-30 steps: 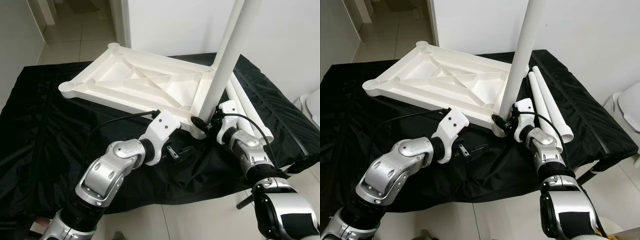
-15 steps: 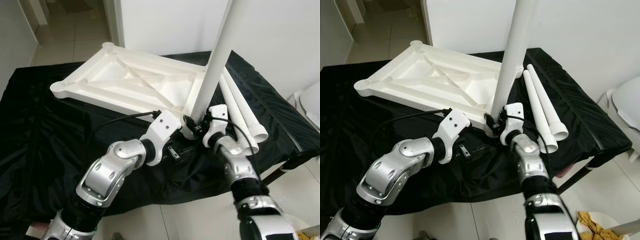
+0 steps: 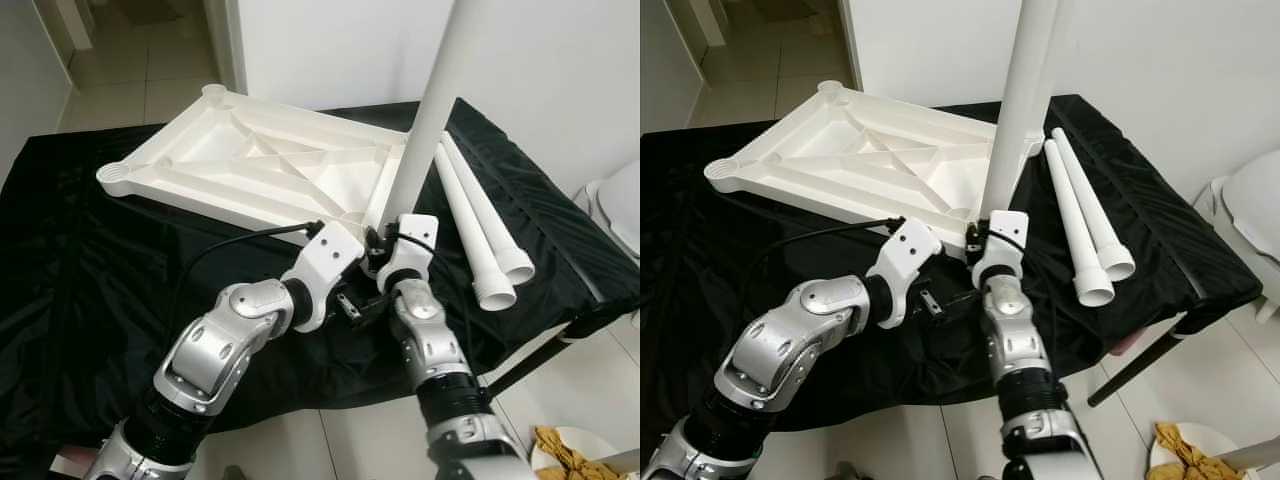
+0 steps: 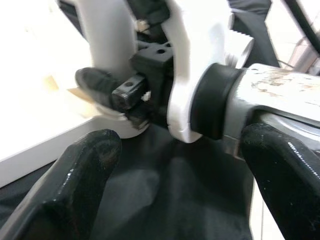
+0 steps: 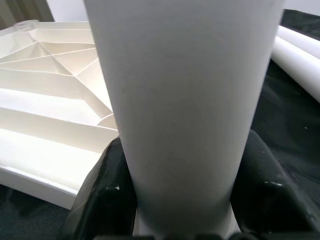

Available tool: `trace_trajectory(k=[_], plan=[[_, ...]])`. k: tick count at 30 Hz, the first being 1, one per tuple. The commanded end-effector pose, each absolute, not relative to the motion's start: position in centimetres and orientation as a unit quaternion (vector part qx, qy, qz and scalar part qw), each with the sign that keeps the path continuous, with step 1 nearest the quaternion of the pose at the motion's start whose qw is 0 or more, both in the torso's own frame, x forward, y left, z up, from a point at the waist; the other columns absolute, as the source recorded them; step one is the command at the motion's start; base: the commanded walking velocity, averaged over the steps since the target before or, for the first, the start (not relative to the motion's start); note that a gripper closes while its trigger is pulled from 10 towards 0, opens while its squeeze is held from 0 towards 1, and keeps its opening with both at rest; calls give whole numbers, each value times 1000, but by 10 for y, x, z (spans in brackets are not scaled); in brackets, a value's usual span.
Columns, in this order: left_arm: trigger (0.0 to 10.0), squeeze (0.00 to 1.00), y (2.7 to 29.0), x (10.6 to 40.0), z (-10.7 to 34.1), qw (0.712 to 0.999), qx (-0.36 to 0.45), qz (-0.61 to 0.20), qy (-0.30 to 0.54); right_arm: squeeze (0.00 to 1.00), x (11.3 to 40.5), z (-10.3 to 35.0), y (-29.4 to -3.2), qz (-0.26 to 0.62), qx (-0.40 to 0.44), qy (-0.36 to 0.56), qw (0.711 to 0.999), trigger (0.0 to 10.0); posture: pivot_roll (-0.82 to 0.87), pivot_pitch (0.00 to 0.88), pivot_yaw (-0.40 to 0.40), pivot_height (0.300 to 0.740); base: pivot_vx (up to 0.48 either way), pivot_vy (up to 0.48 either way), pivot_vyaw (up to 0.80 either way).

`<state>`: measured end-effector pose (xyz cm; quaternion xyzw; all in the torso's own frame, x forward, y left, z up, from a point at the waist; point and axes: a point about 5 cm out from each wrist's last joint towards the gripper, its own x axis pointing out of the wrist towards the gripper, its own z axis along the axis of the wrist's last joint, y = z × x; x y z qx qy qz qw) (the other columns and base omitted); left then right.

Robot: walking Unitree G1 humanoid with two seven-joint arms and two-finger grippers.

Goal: Building children table

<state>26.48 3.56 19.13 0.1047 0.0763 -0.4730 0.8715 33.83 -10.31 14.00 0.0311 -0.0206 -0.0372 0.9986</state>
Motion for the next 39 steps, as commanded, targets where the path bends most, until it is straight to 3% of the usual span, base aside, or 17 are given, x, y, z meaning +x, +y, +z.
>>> trace_trajectory(k=[1,9,10,13,14,25,28,30,31,33,39], plan=[[10000,0,33,263,190,871,104,-474,77,0,334,135,-107,-68,35,-8,997,0,-80,39,-2,740,0,0,0],[10000,0,33,263,190,871,104,-474,78,0,335,137,-112,-75,21,-6,997,0,-79,32,-8,740,0,0,0],[10000,0,33,263,190,871,104,-474,78,0,336,138,-114,-75,19,-8,997,10000,-76,27,-9,740,0,0,0],[10000,0,33,262,189,871,105,-474,77,0,337,139,-117,-71,26,-10,997,10000,-75,26,-9,740,0,0,0],[10000,0,33,262,189,870,106,-475,77,1000,338,140,-122,-71,27,-10,997,10000,-75,19,-8,740,0,0,0],[10000,0,34,262,188,869,110,-476,79,1000,340,143,-130,-25,37,-17,999,10000,-74,15,-8,740,0,0,0],[10000,0,35,262,188,869,111,-476,79,1000,343,149,-128,42,27,-33,998,10000,-73,11,-4,740,0,0,0],[10000,0,35,262,188,869,111,-476,79,1000,343,149,-128,42,27,-33,998,10000,-73,11,-4,740,0,0,0],[10000,0,35,263,189,869,111,-476,79,0,345,150,-128,64,20,-35,997,10000,-72,11,-3,740,0,0,0],[10000,0,35,263,190,869,113,-475,78,0,352,155,-137,133,-3,-44,990,10000,-69,13,-2,740,0,0,0],[10000,0,36,263,190,870,113,-474,78,0,355,155,-142,182,-26,-38,982,10000,-68,15,1,740,0,0,0]])
